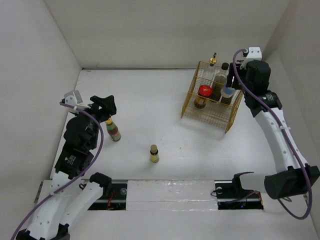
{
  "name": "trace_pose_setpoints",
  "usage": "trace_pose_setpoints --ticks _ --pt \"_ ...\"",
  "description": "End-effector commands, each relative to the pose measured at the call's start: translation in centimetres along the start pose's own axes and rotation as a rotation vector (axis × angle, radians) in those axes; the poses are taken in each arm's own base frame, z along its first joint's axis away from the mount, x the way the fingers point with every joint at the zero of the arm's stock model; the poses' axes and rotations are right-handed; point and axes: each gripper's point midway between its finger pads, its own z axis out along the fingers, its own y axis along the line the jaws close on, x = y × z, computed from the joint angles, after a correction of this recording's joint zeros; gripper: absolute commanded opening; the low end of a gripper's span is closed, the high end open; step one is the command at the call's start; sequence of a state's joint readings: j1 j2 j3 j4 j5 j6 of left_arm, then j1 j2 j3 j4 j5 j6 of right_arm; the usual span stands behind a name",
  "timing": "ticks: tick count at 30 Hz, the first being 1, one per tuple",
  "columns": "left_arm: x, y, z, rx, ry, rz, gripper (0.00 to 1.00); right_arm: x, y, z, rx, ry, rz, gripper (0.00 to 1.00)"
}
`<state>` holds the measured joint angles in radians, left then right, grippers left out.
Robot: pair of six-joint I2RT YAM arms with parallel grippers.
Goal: Organize the condiment bottles
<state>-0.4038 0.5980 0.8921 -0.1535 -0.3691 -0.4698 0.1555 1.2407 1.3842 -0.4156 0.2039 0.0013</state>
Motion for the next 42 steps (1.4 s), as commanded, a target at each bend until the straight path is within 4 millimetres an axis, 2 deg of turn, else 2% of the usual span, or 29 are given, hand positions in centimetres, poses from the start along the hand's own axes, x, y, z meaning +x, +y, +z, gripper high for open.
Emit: trace_pose_setpoints --ticks 1,10,11,16,20,22,23,25,26,28,30,32,38,41,42 --pt "-1.0 -0.7 0.0 0.031 -0.036 -0.018 0.68 -2.1 0.2 0.2 -0.03 -0.061 0.042 0.57" --pt "-0.7 -0.7 0.2 0.027 -0.029 -0.015 0.68 0.1 -0.5 2.7 -0.018 0.001 0.051 0.57" --pt "-0.6 -0.8 0.2 0.035 -0.024 -0.014 0.68 1.0 -0.4 3.1 -0.017 0.033 0.047 0.57" --pt "-0.6 -0.8 0.2 0.035 -0.024 -0.014 0.68 2.7 -0.6 4.4 0.006 0.078 0.039 0.57" --pt "-0.6 -0.8 0.2 0.035 -0.024 -0.014 0.68 6.0 0.2 5.5 -0.012 0.146 0.036 0.57" --pt "-0.4 -0.8 0.5 0.03 -0.016 -0.01 0.68 7.3 0.3 6.2 -0.011 0.175 0.032 0.57" --pt "-0.3 -0.9 0.4 0.039 -0.011 -0.01 0.68 7.3 0.7 6.1 -0.013 0.174 0.026 0.57" --pt "-0.5 -1.1 0.4 0.043 -0.018 -0.014 0.68 9.4 1.0 6.8 -0.002 0.224 0.021 0.59" --pt "-0.5 -1.1 0.4 0.043 -0.018 -0.014 0.68 9.5 1.0 6.8 -0.002 0.224 0.02 0.59" --pt "-0.2 -1.0 0.7 0.038 -0.009 -0.009 0.68 10.8 1.0 7.3 0.019 0.257 0.007 0.62" --pt "-0.2 -1.0 0.7 0.038 -0.009 -0.009 0.68 10.8 0.9 7.3 0.036 0.255 0.0 0.65" --pt "-0.2 -1.0 0.7 0.038 -0.009 -0.009 0.68 12.0 1.2 7.4 0.039 0.28 -0.001 0.73" --pt "-0.5 -1.1 0.4 0.043 -0.018 -0.014 0.68 11.7 0.9 7.0 0.07 0.273 -0.001 0.85" --pt "-0.5 -1.1 0.4 0.043 -0.018 -0.014 0.68 9.4 0.9 5.6 0.084 0.231 -0.003 0.86" --pt "-0.7 -1.1 0.2 0.048 -0.025 -0.017 0.68 7.5 1.2 4.5 0.079 0.181 0.005 0.86"
